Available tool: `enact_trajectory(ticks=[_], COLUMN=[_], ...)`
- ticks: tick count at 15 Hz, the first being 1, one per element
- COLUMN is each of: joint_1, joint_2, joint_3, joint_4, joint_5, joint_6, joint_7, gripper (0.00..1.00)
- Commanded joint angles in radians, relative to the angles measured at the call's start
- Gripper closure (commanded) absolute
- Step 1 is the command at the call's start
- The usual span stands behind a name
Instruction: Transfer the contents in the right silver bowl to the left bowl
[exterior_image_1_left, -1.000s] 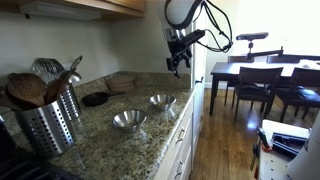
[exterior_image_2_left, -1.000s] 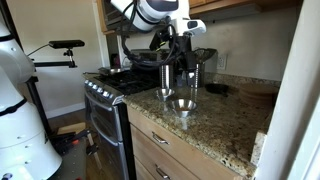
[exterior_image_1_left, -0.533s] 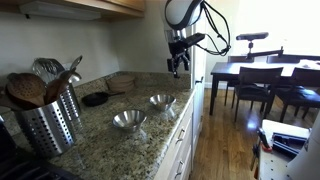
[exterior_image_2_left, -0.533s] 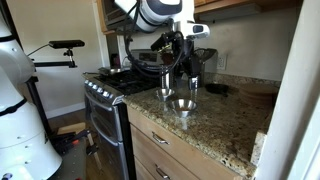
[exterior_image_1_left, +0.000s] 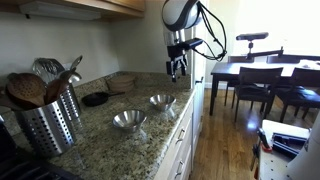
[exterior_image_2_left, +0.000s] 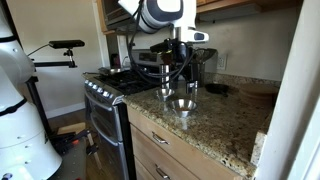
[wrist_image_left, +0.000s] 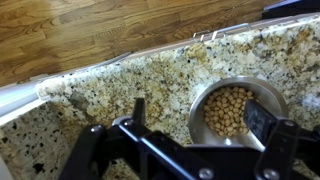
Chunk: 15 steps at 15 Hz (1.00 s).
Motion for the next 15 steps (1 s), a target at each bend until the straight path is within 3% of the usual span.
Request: enact_trajectory(ticks=[1, 10, 15], joint_1=[0.002, 0.0, 0.004], joint_2=[0.055, 0.159, 0.152], joint_3=[-0.004, 0.015, 0.012], joint_4=[0.027, 0.102, 0.09], joint_5=[0.037, 0.102, 0.076], joint_6=[0.018, 0.013, 0.0], joint_7=[-0.06, -0.112, -0.082], gripper=[0.0, 0.0, 0.0])
